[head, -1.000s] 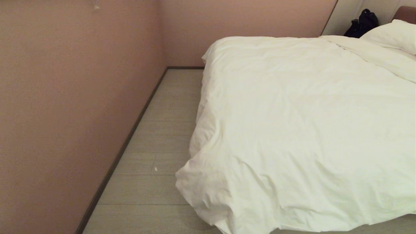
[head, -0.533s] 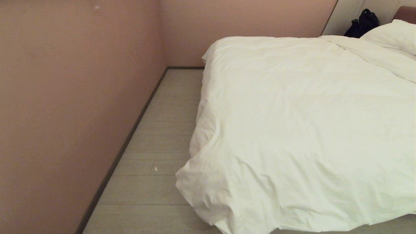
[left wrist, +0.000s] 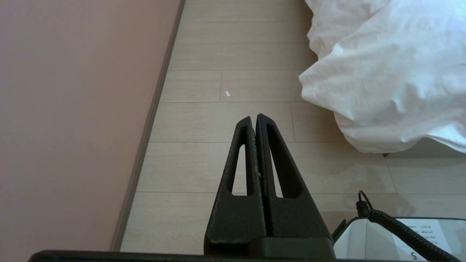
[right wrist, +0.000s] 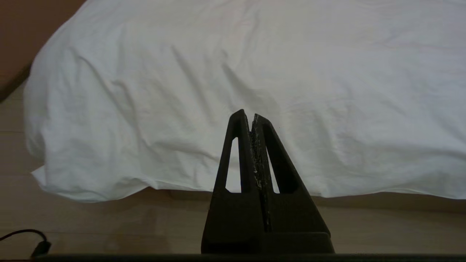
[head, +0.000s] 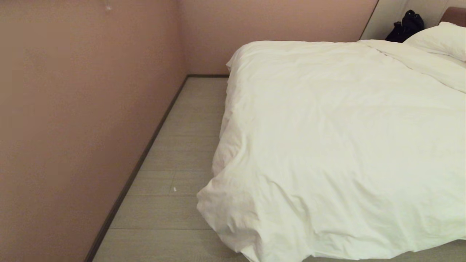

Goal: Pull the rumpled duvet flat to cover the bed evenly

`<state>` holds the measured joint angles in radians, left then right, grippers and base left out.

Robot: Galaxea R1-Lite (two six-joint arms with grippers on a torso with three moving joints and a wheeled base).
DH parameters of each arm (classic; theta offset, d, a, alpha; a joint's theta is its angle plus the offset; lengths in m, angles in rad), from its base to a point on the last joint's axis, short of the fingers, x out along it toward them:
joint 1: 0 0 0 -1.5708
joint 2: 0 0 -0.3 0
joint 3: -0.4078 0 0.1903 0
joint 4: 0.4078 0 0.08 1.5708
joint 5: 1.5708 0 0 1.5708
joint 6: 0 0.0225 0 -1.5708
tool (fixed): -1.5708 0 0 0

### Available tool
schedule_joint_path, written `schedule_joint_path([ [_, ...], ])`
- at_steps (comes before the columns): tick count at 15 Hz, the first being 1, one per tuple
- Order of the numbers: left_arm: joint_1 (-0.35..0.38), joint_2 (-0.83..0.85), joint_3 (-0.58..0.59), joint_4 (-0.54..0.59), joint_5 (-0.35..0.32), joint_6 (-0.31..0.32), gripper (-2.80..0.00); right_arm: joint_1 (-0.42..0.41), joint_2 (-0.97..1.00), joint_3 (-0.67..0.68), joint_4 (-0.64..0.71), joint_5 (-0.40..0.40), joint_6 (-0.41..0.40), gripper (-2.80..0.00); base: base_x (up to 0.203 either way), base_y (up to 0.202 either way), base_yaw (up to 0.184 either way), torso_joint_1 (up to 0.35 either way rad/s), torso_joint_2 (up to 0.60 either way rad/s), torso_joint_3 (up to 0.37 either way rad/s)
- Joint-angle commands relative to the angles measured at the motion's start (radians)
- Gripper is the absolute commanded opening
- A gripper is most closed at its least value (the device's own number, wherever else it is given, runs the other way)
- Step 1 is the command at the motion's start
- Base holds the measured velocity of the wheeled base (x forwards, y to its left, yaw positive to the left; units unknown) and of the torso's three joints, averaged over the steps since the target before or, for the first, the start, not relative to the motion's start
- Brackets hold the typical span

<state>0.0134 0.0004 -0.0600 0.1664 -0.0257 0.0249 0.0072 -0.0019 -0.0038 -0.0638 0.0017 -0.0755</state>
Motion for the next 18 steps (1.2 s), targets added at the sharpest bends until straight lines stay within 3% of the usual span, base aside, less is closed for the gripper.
schedule_joint_path([
  [1, 0.0, 0.0, 0.0, 0.001, 0.0, -0.003, -2.8, 0.0, 0.002, 0.002, 0.067, 0.014, 0.016, -2.8, 0.0, 0.0, 0.0, 0.0, 0.0, 0.0],
  [14, 0.0, 0.0, -0.001, 0.001, -0.005, 0.0, -2.8, 0.0, 0.002, 0.003, 0.067, 0.012, 0.037, -2.8, 0.0, 0.0, 0.0, 0.0, 0.0, 0.0],
  [18, 0.0, 0.0, -0.001, 0.002, -0.003, 0.001, -2.8, 0.0, 0.002, 0.002, 0.067, 0.012, 0.037, -2.8, 0.002, 0.125, -0.004, 0.006, 0.0, 0.002],
])
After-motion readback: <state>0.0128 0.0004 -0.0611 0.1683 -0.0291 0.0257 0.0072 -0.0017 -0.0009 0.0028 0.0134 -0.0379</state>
